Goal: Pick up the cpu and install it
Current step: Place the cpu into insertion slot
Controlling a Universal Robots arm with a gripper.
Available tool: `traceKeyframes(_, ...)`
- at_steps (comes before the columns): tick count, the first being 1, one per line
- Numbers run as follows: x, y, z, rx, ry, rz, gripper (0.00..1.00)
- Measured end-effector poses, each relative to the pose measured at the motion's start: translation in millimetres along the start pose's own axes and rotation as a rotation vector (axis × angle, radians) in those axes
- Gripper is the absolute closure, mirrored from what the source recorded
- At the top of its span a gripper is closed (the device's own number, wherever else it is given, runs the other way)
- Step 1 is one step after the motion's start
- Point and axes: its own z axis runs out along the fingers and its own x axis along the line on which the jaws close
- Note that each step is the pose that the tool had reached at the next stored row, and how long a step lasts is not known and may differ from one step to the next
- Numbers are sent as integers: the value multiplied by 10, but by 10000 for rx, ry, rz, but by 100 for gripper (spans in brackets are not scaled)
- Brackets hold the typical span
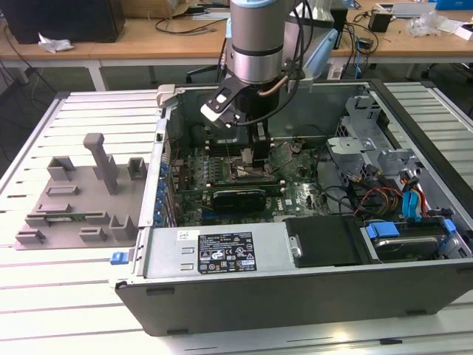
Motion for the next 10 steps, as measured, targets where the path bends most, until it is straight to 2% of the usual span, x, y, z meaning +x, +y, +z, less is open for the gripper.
traceKeyframes(4,12,-15,73,-2,57,-17,45)
traceKeyframes(10,30,-37,157,-2,64,-14,45)
